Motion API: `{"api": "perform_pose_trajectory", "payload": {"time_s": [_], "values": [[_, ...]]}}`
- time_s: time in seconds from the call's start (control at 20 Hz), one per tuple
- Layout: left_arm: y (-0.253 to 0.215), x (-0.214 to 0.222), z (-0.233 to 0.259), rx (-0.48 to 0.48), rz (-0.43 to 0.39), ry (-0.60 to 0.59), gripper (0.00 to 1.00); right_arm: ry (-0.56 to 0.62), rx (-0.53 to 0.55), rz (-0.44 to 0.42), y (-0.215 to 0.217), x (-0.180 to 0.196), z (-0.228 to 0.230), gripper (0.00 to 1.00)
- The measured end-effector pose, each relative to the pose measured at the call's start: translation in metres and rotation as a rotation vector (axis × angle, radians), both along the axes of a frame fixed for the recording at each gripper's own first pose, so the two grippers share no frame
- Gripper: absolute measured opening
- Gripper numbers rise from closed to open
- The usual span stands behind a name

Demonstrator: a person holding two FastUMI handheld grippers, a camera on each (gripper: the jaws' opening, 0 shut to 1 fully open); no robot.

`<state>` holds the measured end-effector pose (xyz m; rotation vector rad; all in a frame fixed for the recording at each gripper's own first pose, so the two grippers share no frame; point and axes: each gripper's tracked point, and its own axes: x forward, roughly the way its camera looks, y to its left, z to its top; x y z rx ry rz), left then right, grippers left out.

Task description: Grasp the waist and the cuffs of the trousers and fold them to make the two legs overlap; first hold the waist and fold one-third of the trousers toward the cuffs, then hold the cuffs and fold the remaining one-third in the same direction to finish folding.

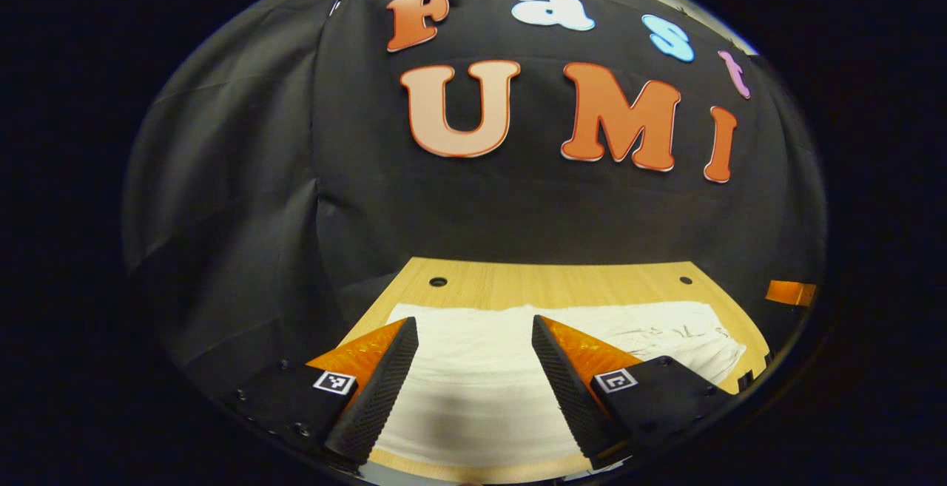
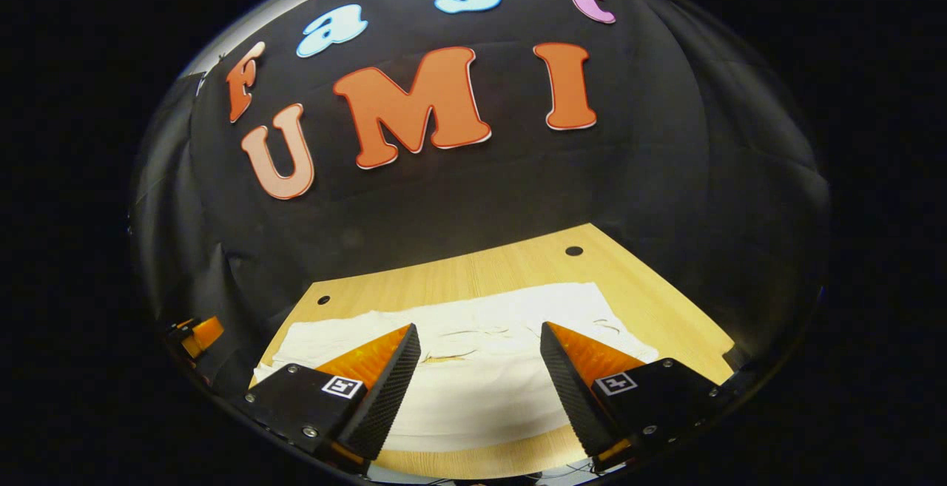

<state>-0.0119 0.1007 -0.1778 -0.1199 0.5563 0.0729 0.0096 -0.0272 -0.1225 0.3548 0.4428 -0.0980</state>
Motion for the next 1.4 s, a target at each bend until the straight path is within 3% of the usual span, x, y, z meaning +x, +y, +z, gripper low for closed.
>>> {"api": "perform_pose_trajectory", "payload": {"time_s": [0.15, 0.5, 0.9, 1.3, 1.4], "values": [[0.018, -0.006, -0.033, -0.008, 0.013, 0.106, 1.0, 0.052, 0.043, -0.031, -0.003, -0.001, -0.014, 0.99], [0.052, -0.025, -0.128, -0.126, 0.123, 0.349, 1.0, 0.197, 0.191, -0.074, 0.0, -0.006, -0.052, 0.99], [0.064, -0.062, -0.214, -0.36, 0.264, 0.571, 1.0, 0.313, 0.4, -0.176, -0.015, -0.011, -0.089, 0.97], [0.062, -0.097, -0.272, -0.645, 0.461, 0.709, 0.96, 0.426, 0.458, -0.173, -0.022, -0.015, -0.127, 0.98], [0.067, -0.1, -0.28, -0.708, 0.501, 0.716, 1.0, 0.431, 0.473, -0.168, -0.023, -0.011, -0.132, 0.98]]}}
